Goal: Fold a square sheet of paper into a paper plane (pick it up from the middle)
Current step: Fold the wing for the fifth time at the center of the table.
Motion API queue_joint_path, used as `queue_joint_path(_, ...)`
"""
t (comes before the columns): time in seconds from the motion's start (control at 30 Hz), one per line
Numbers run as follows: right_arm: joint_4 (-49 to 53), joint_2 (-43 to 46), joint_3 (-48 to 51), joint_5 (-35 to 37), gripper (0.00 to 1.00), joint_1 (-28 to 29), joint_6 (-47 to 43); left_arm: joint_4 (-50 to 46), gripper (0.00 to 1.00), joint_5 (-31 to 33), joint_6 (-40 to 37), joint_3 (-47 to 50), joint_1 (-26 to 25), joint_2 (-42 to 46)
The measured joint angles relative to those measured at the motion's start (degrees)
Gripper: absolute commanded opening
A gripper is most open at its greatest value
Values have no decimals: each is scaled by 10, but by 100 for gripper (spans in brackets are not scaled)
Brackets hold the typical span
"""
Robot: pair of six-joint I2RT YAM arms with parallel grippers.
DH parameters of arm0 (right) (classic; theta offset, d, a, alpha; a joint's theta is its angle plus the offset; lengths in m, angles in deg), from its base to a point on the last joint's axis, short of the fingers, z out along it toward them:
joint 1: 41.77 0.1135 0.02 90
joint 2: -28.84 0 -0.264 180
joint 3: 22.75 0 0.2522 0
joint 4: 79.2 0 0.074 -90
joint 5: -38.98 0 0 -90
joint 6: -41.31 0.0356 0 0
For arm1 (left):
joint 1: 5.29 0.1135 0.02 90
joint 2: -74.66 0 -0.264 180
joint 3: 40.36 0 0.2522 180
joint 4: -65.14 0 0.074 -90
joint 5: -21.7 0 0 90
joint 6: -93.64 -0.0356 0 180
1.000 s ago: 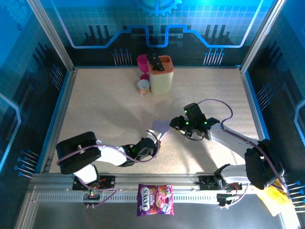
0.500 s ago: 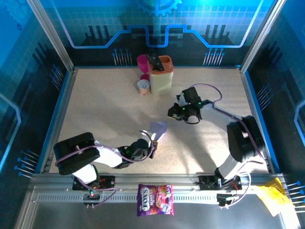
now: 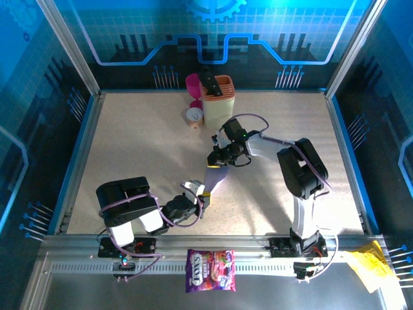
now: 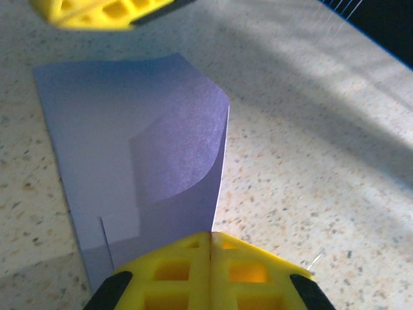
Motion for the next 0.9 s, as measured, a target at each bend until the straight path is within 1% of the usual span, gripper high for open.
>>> queue_joint_path(0.3,8,-38,-1,4,0,2,0,20,0,-2,1,1,0,2)
queue_joint_path(0.57,9,-45,6,19,0,-3,1,19,0,-4,20,4,7,2)
queue_joint_path(0.67,0,-45,12,13,0,-7,3,-3,0,-9,33,3,12,4)
queue_joint_path(0.9,-15,-45,21,2,0,-11,5,-125,0,-22,50,-27,22,64)
